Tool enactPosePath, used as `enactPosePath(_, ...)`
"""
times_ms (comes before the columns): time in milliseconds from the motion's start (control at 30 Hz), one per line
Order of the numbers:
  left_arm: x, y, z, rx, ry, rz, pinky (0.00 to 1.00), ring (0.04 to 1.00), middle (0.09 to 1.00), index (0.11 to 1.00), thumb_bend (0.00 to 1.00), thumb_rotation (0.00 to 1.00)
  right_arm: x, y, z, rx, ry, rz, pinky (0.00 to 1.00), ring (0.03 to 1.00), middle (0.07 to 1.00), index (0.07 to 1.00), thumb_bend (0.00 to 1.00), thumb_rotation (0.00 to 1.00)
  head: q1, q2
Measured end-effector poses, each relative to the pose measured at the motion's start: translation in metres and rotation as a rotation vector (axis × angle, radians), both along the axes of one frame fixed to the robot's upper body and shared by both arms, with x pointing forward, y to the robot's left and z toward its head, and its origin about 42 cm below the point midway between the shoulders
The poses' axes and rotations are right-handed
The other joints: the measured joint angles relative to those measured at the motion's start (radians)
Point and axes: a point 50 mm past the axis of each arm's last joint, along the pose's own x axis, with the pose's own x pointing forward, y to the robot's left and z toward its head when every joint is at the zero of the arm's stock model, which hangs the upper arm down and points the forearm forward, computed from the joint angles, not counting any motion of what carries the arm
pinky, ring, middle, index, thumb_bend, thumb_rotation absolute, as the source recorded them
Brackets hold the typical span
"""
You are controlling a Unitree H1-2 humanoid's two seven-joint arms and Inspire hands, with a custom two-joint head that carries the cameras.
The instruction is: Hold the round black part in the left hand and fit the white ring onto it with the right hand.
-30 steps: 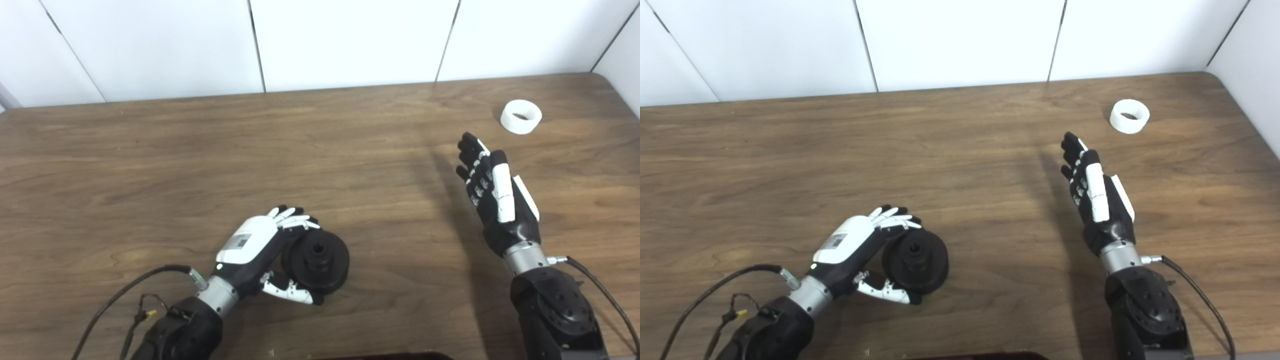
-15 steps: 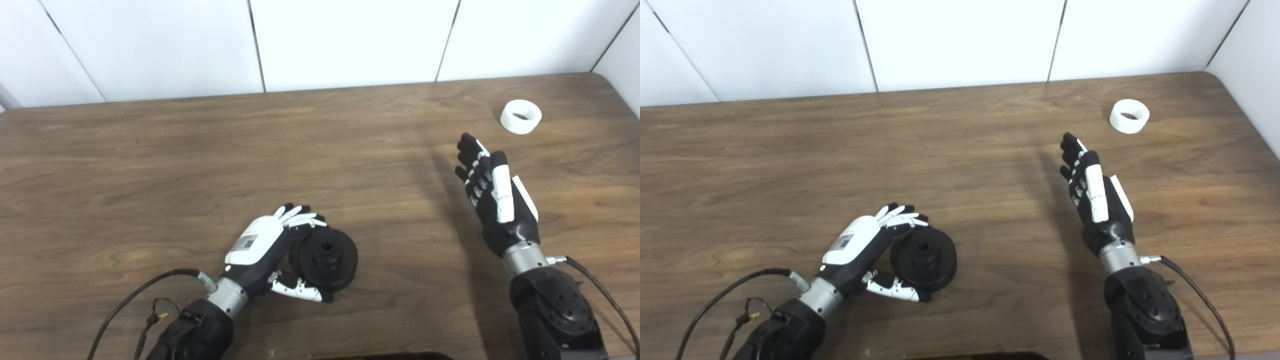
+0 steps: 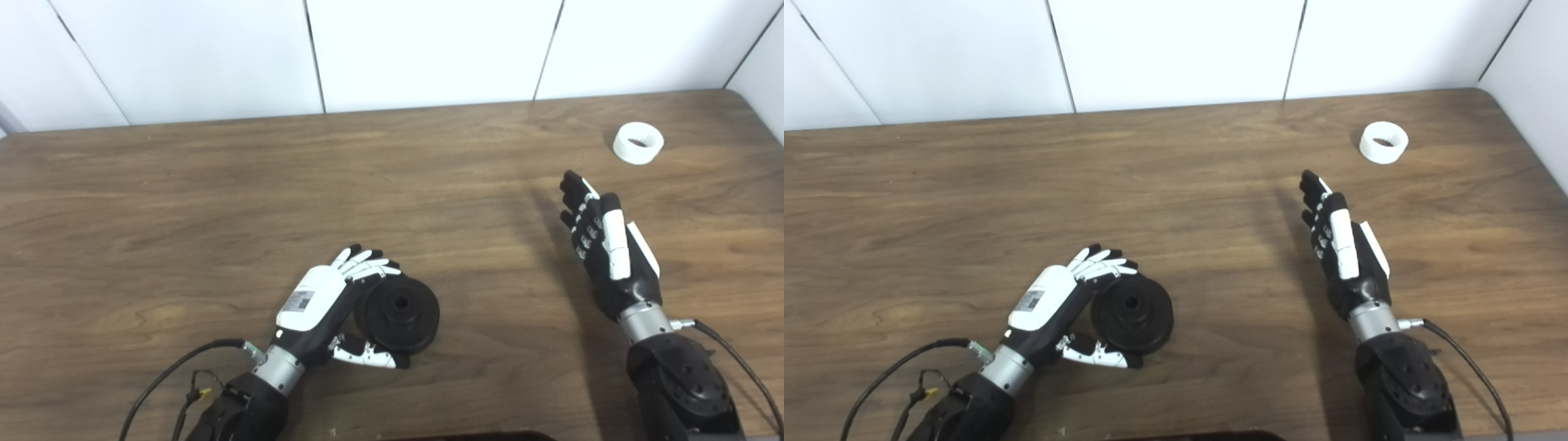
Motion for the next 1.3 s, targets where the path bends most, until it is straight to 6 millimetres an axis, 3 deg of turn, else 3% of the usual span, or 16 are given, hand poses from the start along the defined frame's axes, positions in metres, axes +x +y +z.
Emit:
enactPosePath(167,-0.001,0.0,-0.001,0.0,0.0,0.003,1.0,0.922,0.834,0.484,0.52,0.07,-0.002,-0.001,-0.001,-0.003,-0.009,0.005,1.0,1.0,0.966,0.939,0.62,1.0,-0.008,-0.015)
enactPosePath(200,-0.001,0.0,-0.001,0.0,0.001,0.003,1.0,0.922,0.835,0.484,0.52,0.07,-0.003,-0.001,-0.002,-0.003,-0.01,0.007,1.0,1.0,0.963,0.941,0.61,1.0,-0.04,-0.043)
enactPosePath(333,-0.003,0.0,-0.002,-0.003,0.003,0.007,1.0,0.917,0.834,0.484,0.52,0.06,-0.005,-0.002,-0.004,-0.011,-0.021,0.008,1.0,1.0,0.963,0.95,0.62,1.0,-0.104,-0.084)
enactPosePath(533,-0.005,0.001,-0.004,-0.011,0.008,0.012,0.99,0.906,0.827,0.485,0.52,0.06,-0.007,0.0,-0.011,-0.044,-0.02,0.007,0.98,0.983,0.949,0.929,0.61,1.0,-0.175,-0.114)
enactPosePath(833,-0.006,0.006,-0.009,-0.044,0.029,0.015,0.97,0.893,0.822,0.484,0.52,0.05,-0.007,0.007,-0.018,-0.071,-0.039,0.009,1.0,0.998,0.959,0.938,0.62,1.0,-0.253,-0.199)
enactPosePath(967,-0.006,0.007,-0.01,-0.045,0.032,0.016,0.97,0.891,0.818,0.485,0.52,0.05,-0.007,0.01,-0.023,-0.076,-0.056,0.013,1.0,0.994,0.96,0.937,0.62,1.0,-0.285,-0.259)
enactPosePath(1167,-0.005,0.007,-0.011,-0.055,0.024,0.003,0.97,0.884,0.805,0.484,0.52,0.05,-0.006,0.01,-0.024,-0.074,-0.066,0.013,0.97,0.968,0.949,0.927,0.61,1.0,-0.293,-0.285)
enactPosePath(1300,-0.005,0.006,-0.011,-0.056,0.022,0.0,0.98,0.886,0.806,0.483,0.52,0.05,-0.006,0.01,-0.025,-0.074,-0.067,0.011,0.96,0.965,0.944,0.92,0.61,1.0,-0.279,-0.276)
